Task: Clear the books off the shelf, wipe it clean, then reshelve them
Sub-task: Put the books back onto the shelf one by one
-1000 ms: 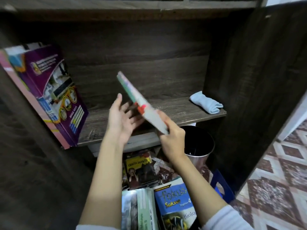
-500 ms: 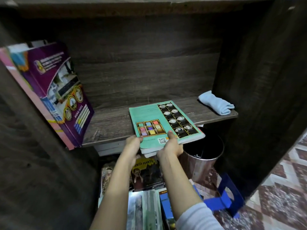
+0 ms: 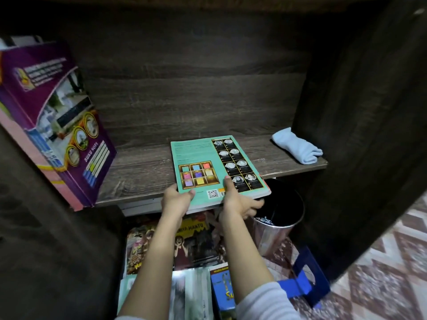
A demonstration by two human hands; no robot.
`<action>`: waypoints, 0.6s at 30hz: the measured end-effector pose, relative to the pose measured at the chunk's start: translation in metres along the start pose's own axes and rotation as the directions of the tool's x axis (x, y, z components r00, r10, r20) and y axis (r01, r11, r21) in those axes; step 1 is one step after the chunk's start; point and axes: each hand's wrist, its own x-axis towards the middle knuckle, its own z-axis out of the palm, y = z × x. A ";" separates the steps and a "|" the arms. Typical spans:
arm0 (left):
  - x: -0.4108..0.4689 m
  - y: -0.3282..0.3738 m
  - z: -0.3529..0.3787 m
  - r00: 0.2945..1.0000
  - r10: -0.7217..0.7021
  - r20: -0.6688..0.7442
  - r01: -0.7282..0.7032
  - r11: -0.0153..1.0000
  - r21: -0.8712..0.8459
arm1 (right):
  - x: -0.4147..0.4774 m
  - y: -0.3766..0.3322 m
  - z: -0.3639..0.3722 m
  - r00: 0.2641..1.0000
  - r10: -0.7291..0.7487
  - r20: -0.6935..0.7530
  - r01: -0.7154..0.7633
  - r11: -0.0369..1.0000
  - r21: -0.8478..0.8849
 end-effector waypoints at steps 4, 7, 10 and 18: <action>0.004 0.001 -0.005 1.000 -0.010 0.015 0.008 0.997 0.076 | 0.023 -0.021 -0.024 0.825 -0.558 0.086 0.491 0.633 -0.599; 0.008 0.002 -0.005 1.000 0.005 0.008 -0.006 0.989 0.145 | 0.033 -0.029 -0.024 0.742 -0.577 0.342 0.561 0.254 -0.788; 0.012 0.002 -0.005 1.000 0.009 -0.003 -0.008 0.979 0.206 | 0.030 -0.037 -0.022 0.712 -0.566 0.415 0.565 0.112 -0.817; 0.018 0.016 -0.019 0.999 -0.044 -0.002 0.042 0.945 0.326 | 0.026 -0.068 -0.023 0.827 -0.371 0.422 0.552 0.391 -0.737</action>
